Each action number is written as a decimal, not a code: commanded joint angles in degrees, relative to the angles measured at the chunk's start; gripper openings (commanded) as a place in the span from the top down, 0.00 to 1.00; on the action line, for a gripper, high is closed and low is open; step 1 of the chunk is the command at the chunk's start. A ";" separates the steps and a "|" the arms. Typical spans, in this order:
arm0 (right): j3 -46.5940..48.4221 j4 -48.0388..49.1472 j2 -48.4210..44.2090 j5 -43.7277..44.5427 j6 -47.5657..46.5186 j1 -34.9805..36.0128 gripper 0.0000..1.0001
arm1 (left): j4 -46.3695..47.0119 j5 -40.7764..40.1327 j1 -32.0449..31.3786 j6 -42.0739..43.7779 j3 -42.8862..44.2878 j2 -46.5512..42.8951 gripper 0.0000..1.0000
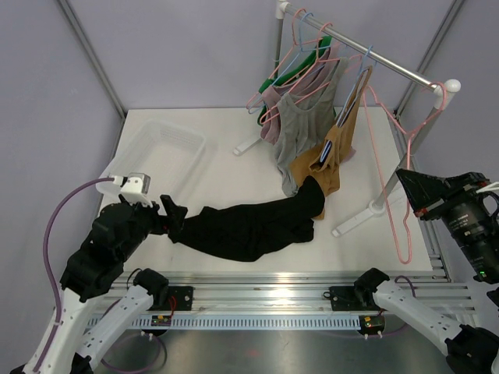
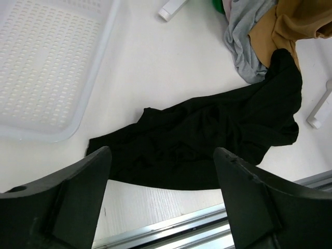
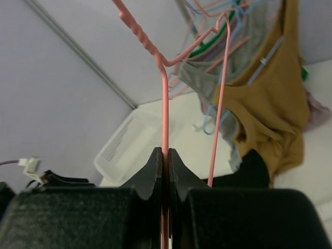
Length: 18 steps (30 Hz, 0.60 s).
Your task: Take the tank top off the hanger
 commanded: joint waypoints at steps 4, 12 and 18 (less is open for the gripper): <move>-0.97 -9.92 2.98 17.16 -1.84 0.33 1.00 | 2.85 -3.26 -0.11 -0.66 -0.22 -2.66 0.01; -3.08 5.09 12.28 28.60 -5.26 0.33 1.00 | 2.32 -5.98 -0.73 -1.98 -0.39 -3.72 0.01; -1.33 16.88 21.50 37.82 -12.47 -0.02 1.00 | 2.15 -7.21 -1.61 -2.51 -0.57 -4.51 0.01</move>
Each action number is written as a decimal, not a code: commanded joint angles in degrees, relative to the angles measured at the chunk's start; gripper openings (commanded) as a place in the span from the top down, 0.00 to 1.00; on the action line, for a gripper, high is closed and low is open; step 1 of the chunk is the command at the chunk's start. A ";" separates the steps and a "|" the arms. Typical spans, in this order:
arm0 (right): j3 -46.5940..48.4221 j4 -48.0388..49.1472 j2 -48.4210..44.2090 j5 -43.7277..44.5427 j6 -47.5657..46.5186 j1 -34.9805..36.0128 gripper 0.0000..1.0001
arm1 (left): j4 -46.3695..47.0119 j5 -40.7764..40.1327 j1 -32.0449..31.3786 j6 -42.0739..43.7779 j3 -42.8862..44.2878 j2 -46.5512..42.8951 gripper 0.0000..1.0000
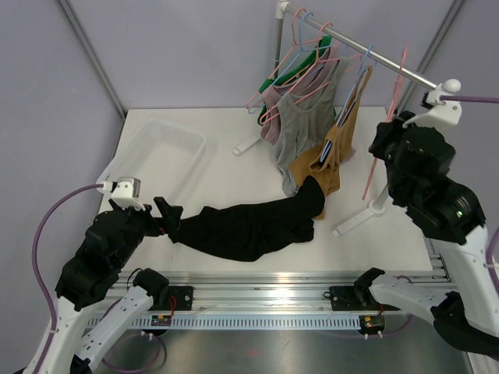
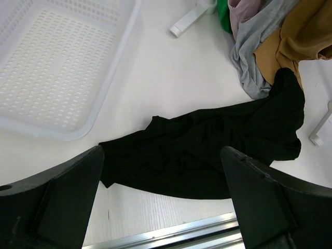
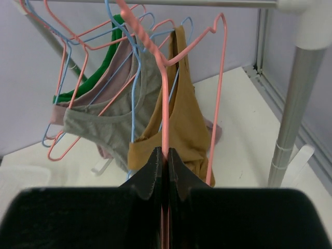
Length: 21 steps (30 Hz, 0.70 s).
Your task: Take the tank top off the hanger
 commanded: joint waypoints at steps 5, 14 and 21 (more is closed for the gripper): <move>3.02 12.69 7.77 4.50 -3.99 -5.34 1.00 | 2.01 -2.60 -1.55 -0.89 -0.15 -1.45 0.01; -7.79 15.50 6.81 -4.74 2.27 -17.05 1.00 | 2.10 -3.13 -3.39 -1.07 -0.15 -2.24 0.01; -16.93 19.19 1.37 -5.62 5.26 -17.05 1.00 | 0.61 -1.46 -3.48 -0.45 2.03 2.05 0.01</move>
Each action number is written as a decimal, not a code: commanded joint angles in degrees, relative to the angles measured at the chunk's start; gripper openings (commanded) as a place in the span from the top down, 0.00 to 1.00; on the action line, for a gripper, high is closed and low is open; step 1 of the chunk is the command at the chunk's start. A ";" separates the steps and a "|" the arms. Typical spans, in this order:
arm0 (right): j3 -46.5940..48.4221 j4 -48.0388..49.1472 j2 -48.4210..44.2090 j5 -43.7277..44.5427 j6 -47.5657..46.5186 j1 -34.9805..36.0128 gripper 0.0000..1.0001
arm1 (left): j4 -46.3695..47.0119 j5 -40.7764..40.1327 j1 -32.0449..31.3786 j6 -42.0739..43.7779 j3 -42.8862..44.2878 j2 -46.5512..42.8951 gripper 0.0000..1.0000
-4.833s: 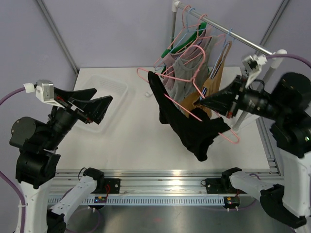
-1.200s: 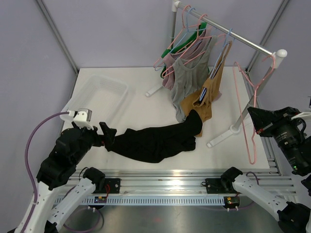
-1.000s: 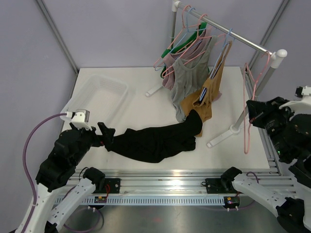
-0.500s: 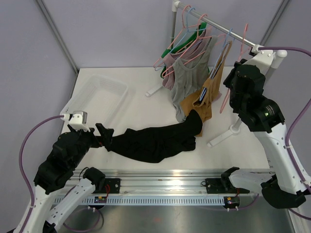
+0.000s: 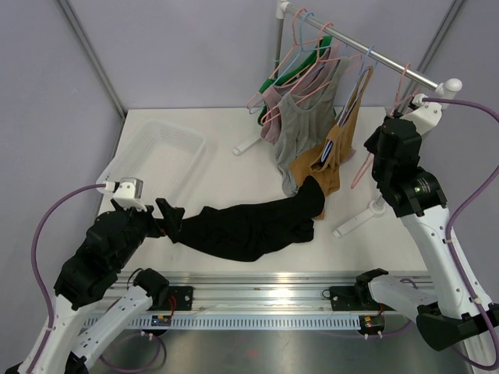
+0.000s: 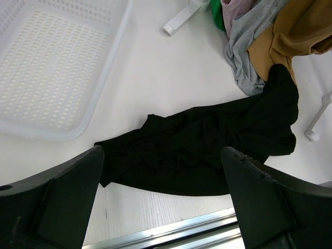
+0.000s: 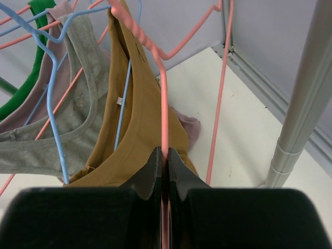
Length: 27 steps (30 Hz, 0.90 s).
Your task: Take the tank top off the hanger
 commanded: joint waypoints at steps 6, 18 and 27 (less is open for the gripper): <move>-0.48 2.69 -5.64 -4.72 2.88 -0.57 0.33 | 3.04 6.27 -0.31 -4.25 5.18 11.78 0.01; 10.23 -15.22 -14.87 -24.20 -5.55 -0.48 0.01 | 18.43 -3.36 -20.51 -13.22 6.93 38.57 0.01; 4.81 -20.26 -25.68 -45.74 -9.07 -0.48 0.00 | 18.69 -9.27 -27.56 -13.83 16.60 66.97 0.01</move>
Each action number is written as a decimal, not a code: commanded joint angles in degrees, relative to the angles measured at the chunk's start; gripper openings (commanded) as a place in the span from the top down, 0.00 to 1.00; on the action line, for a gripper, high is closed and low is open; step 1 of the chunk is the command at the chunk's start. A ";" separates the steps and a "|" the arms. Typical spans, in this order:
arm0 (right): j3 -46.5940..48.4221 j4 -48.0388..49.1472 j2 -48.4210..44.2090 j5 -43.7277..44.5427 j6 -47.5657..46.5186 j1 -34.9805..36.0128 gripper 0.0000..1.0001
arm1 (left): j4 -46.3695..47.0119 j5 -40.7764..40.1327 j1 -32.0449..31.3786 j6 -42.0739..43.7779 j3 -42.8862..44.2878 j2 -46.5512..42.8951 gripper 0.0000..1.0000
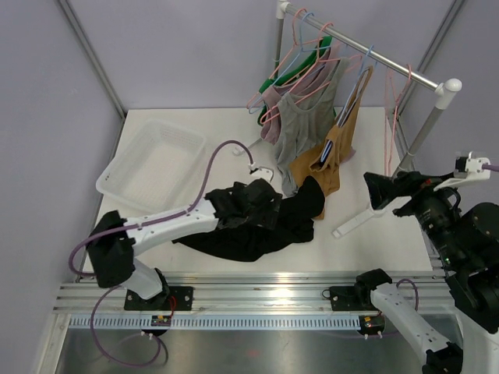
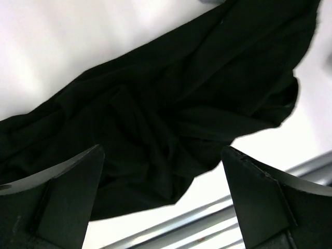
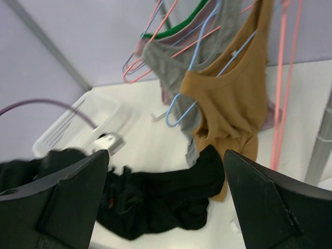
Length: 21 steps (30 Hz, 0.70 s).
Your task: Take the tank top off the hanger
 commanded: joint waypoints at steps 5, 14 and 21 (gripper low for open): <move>-4.43 -3.17 -6.40 -16.42 -2.71 -0.11 0.01 | 3.50 -3.98 -0.94 -2.56 5.19 14.03 0.01; -5.84 -3.53 -9.31 -19.32 -3.06 -0.20 0.00 | 10.09 0.06 -0.94 -4.68 1.15 20.22 0.42; -6.46 -2.38 -9.75 -19.41 -3.42 -0.20 0.01 | 5.10 -6.68 -0.85 -4.68 0.88 12.23 1.00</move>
